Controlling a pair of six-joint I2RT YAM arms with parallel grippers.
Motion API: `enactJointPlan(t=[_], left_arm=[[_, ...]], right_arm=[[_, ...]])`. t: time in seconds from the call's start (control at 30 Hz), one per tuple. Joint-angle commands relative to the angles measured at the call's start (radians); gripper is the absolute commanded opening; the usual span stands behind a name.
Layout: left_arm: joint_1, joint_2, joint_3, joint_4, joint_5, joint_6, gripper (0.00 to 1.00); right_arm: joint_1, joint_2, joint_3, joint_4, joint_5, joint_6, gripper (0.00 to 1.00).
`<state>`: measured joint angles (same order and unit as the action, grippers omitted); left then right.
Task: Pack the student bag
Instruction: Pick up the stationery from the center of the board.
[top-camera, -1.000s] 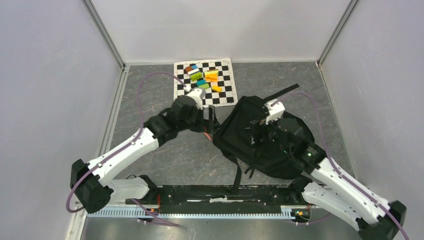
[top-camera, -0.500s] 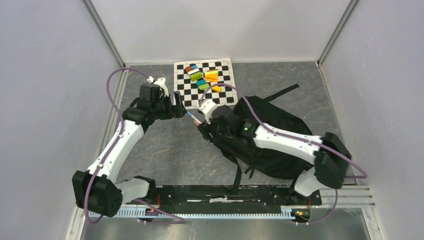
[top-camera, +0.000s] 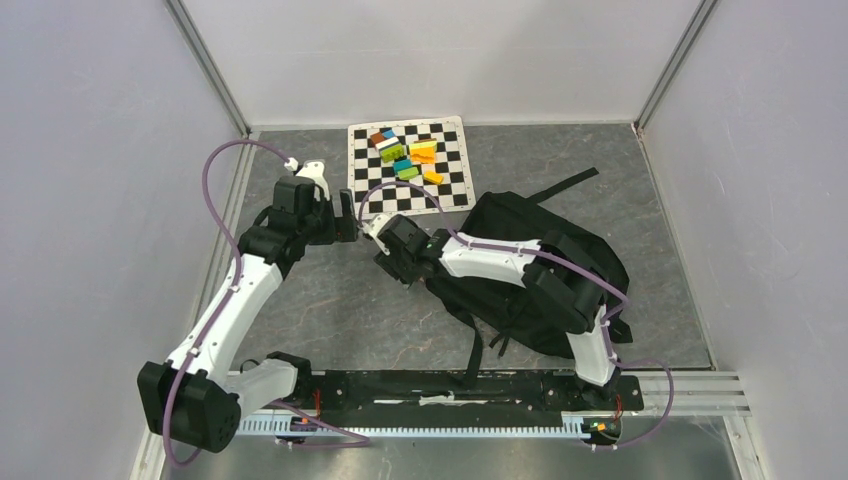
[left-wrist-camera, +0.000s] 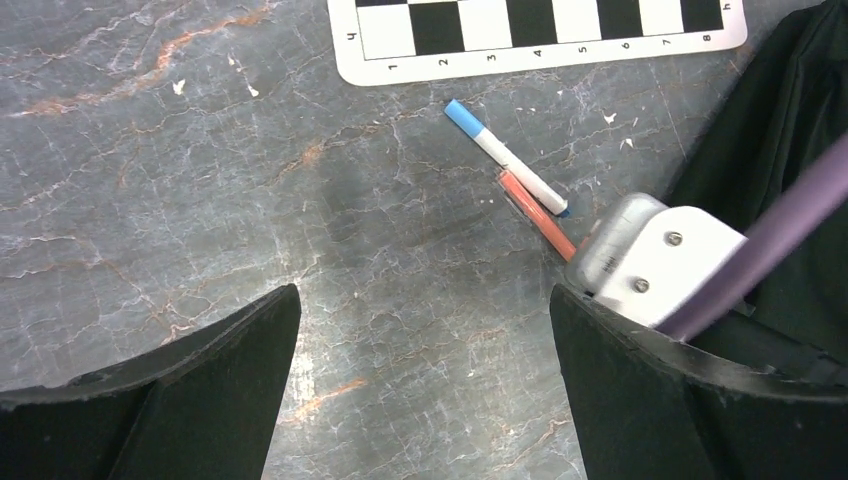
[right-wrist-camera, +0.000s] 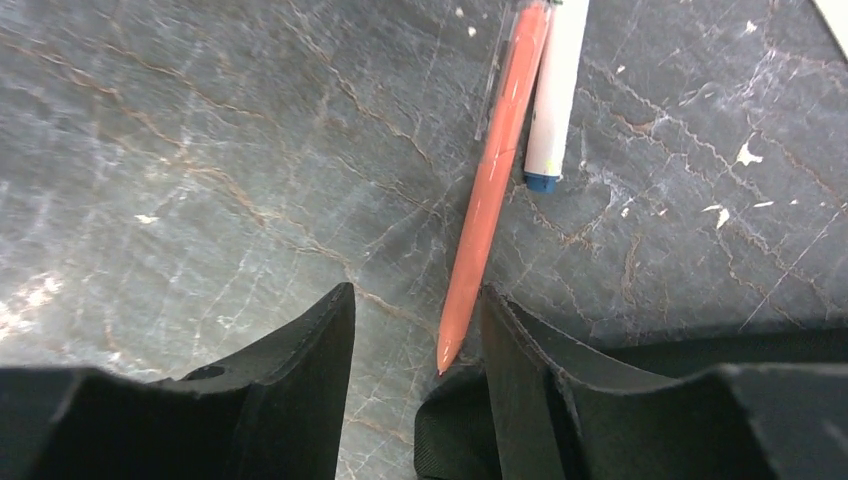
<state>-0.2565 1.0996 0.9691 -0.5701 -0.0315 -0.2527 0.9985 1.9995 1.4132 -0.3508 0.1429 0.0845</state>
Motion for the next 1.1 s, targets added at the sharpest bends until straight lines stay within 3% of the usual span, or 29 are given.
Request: enactJointPlan(t=[0.0,0.7,1.07], left_arm=[[0.003,-0.035,-0.001,0.024,-0.031,0.043,1.0],[0.003,-0.049,-0.003,0.027,-0.012,0.037,1.0],[0.004,-0.049,-0.004,0.027,-0.008,0.036,1.0]], right_arm=[[-0.002,0.028,0.056,-0.036,0.077,0.005,0.53],[-0.048,0.077,0.036,-0.048,-0.032,0.024,0.31],[-0.031,0.084,0.024,-0.06,-0.077,0.027,0.26]])
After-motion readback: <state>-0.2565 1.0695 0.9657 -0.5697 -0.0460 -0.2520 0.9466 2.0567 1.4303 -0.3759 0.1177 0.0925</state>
